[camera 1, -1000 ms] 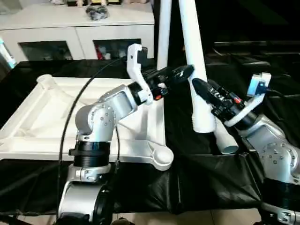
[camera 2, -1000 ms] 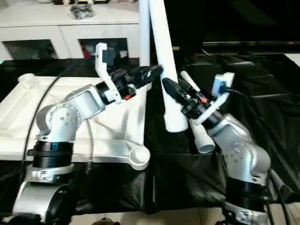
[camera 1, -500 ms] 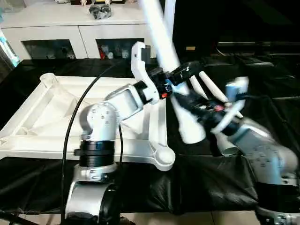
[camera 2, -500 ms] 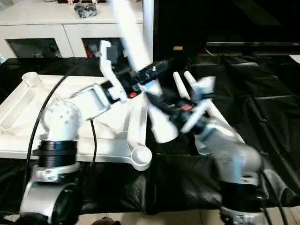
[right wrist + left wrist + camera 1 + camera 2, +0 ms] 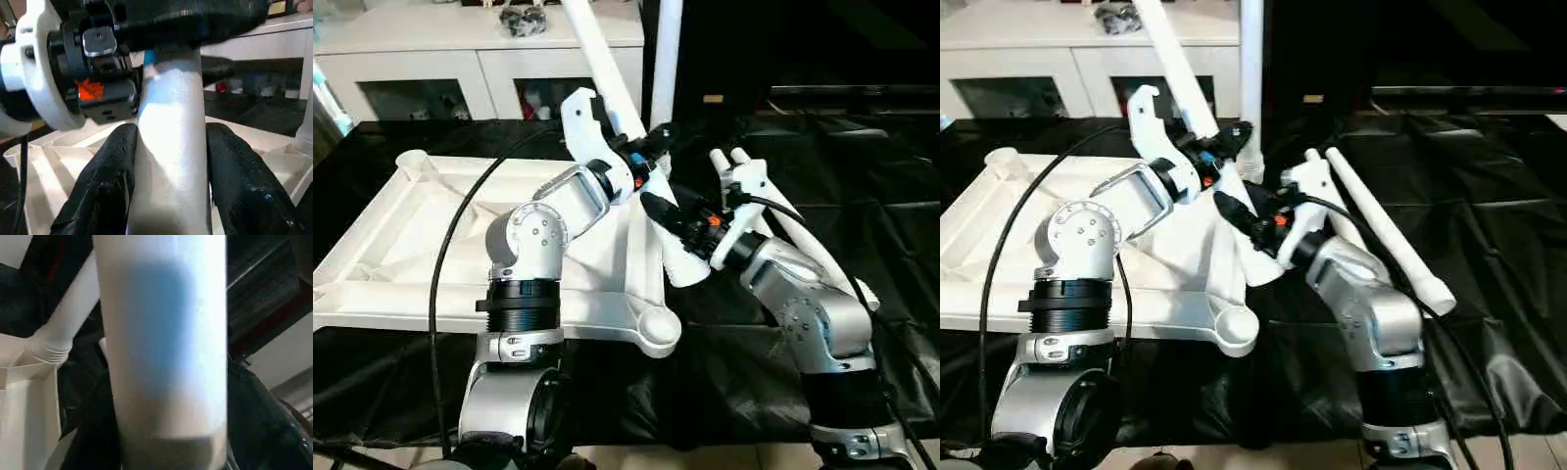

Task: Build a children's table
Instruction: Pick table leg

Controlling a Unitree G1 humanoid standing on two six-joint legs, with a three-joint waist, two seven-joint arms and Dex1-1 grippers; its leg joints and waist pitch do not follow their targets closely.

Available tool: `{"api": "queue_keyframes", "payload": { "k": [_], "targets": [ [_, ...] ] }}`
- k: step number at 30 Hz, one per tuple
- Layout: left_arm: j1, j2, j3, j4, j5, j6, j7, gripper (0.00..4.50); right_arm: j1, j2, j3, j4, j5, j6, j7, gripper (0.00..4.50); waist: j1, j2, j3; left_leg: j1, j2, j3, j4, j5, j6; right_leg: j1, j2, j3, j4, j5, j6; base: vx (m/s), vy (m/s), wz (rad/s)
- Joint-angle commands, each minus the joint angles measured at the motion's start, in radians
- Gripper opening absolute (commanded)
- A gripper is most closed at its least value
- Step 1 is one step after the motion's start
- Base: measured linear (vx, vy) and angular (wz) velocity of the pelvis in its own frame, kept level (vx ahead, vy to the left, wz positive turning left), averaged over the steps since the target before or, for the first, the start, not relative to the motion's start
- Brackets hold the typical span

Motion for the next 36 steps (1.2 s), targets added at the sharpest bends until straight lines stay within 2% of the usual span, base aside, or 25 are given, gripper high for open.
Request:
{"api": "queue_keyframes", "payload": {
  "k": [1, 4, 7, 11, 13, 15, 16, 17, 19, 20, 21, 26, 29, 34, 36],
  "targets": [
    [-0.021, -0.017, -0.003, 0.004, -0.003, -0.003, 0.023, 2.49, -0.022, 0.007, 0.024, 0.006, -0.01, -0.032, -0.005, 1.83, 0.0, -0.018, -0.084, 0.018, 0.049, -0.02, -0.053, -0.099, 0.072, 0.056, -0.076, 0.051, -0.067, -0.15, -0.151, 0.0, 0.0, 0.0],
    [-0.017, -0.017, -0.003, 0.004, -0.006, -0.004, 0.034, 2.35, -0.03, 0.01, 0.024, 0.014, -0.018, -0.038, -0.018, 1.83, -0.002, -0.018, -0.084, 0.019, 0.049, -0.02, -0.053, -0.106, 0.071, 0.057, -0.077, 0.051, -0.066, -0.149, -0.157, 0.0, 0.0, 0.0],
    [-0.017, -0.02, 0.005, 0.003, -0.016, -0.001, 0.039, 2.04, -0.032, 0.011, 0.025, 0.017, -0.02, -0.04, -0.019, 1.83, -0.002, -0.018, -0.081, 0.02, 0.049, -0.019, -0.054, -0.12, 0.068, 0.057, -0.077, 0.051, -0.07, -0.177, -0.15, 0.0, 0.0, 0.0],
    [-0.017, -0.007, 0.001, 0.002, -0.018, -0.007, 0.022, 1.9, -0.034, 0.007, 0.022, 0.019, -0.027, -0.041, -0.019, 1.83, -0.003, -0.018, -0.081, 0.02, 0.049, -0.02, -0.055, -0.13, 0.058, 0.057, -0.076, 0.051, -0.072, -0.192, -0.139, 0.0, 0.0, 0.0],
    [-0.017, -0.002, 0.0, 0.004, -0.019, -0.009, 0.016, 1.89, -0.034, 0.0, 0.018, 0.02, -0.011, -0.03, -0.004, 2.39, -0.003, -0.018, -0.081, 0.021, 0.049, -0.02, -0.055, -0.136, 0.057, 0.057, -0.077, 0.051, -0.073, -0.201, -0.136, 0.0, 0.0, 0.0],
    [-0.004, 0.049, -0.065, -0.014, -0.009, -0.022, -0.104, 1.88, -0.037, -0.046, 0.003, 0.024, 0.039, 0.041, 0.05, 2.53, 0.0, -0.017, -0.081, 0.023, 0.047, -0.02, -0.055, -0.134, 0.062, 0.058, -0.075, 0.052, -0.075, -0.207, -0.129, 0.0, 0.0, 0.0],
    [-0.004, 0.049, -0.065, -0.014, -0.009, -0.022, -0.104, 1.88, -0.037, -0.046, 0.003, 0.024, 0.039, 0.041, 0.05, 2.59, 0.001, -0.016, -0.082, 0.024, 0.048, -0.021, -0.055, -0.132, 0.064, 0.058, -0.075, 0.052, -0.073, -0.205, -0.127, 0.0, 0.0, 0.0],
    [0.007, 0.08, -0.11, -0.04, -0.014, -0.009, -0.186, 1.87, -0.038, -0.079, 0.001, 0.031, 0.047, 0.065, 0.082, 2.73, 0.0, -0.016, -0.082, 0.022, 0.048, -0.02, -0.055, -0.123, 0.064, 0.057, -0.075, 0.053, -0.072, -0.194, -0.131, 0.0, 0.0, 0.0],
    [0.014, 0.099, -0.136, -0.059, -0.022, 0.002, -0.235, 1.87, -0.038, -0.101, 0.0, 0.034, 0.051, 0.074, 0.107, 2.95, 0.001, -0.015, -0.084, 0.021, 0.051, -0.021, -0.053, -0.113, 0.065, 0.058, -0.076, 0.053, -0.066, -0.17, -0.141, 0.0, 0.0, 0.0],
    [0.021, 0.126, -0.162, -0.071, -0.029, 0.005, -0.299, 1.86, -0.035, -0.143, -0.011, 0.032, 0.09, 0.121, 0.167, 2.97, 0.001, -0.021, -0.083, 0.021, 0.05, -0.019, -0.052, -0.11, 0.067, 0.06, -0.077, 0.052, -0.065, -0.156, -0.156, 0.0, 0.0, 0.0],
    [0.022, 0.13, -0.167, -0.073, -0.03, 0.005, -0.31, 1.86, -0.035, -0.15, -0.014, 0.032, 0.097, 0.127, 0.178, 3.04, 0.001, -0.021, -0.083, 0.021, 0.049, -0.018, -0.052, -0.108, 0.071, 0.062, -0.077, 0.053, -0.064, -0.157, -0.159, 0.0, 0.0, 0.0],
    [0.028, 0.176, -0.21, -0.071, -0.036, -0.006, -0.429, 1.86, -0.02, -0.236, -0.016, 0.02, 0.16, 0.178, 0.308, 3.12, 0.003, -0.024, -0.082, 0.02, 0.049, -0.017, -0.049, -0.11, 0.074, 0.063, -0.079, 0.053, -0.066, -0.179, -0.157, 0.0, 0.0, 0.0],
    [0.031, 0.199, -0.237, -0.079, -0.048, -0.019, -0.516, 1.86, -0.015, -0.266, -0.01, 0.011, 0.193, 0.198, 0.371, 3.12, 0.004, -0.021, -0.082, 0.02, 0.049, -0.017, -0.048, -0.116, 0.072, 0.061, -0.079, 0.052, -0.067, -0.207, -0.158, 0.0, 0.0, 0.0],
    [0.03, 0.203, -0.238, -0.088, -0.072, -0.02, -0.557, 1.86, -0.004, -0.289, 0.005, -0.003, 0.211, 0.224, 0.414, 3.12, 0.004, -0.022, -0.081, 0.021, 0.051, -0.017, -0.048, -0.132, 0.062, 0.06, -0.08, 0.051, -0.068, -0.228, -0.162, 0.0, 0.0, 0.0],
    [0.03, 0.205, -0.238, -0.091, -0.079, -0.018, -0.569, 1.86, -0.005, -0.294, 0.01, 0.005, 0.209, 0.23, 0.413, 2.83, 0.004, -0.023, -0.081, 0.021, 0.05, -0.017, -0.048, -0.141, 0.057, 0.059, -0.08, 0.051, -0.07, -0.248, -0.159, 0.0, 0.0, 0.0]
  ]
}}
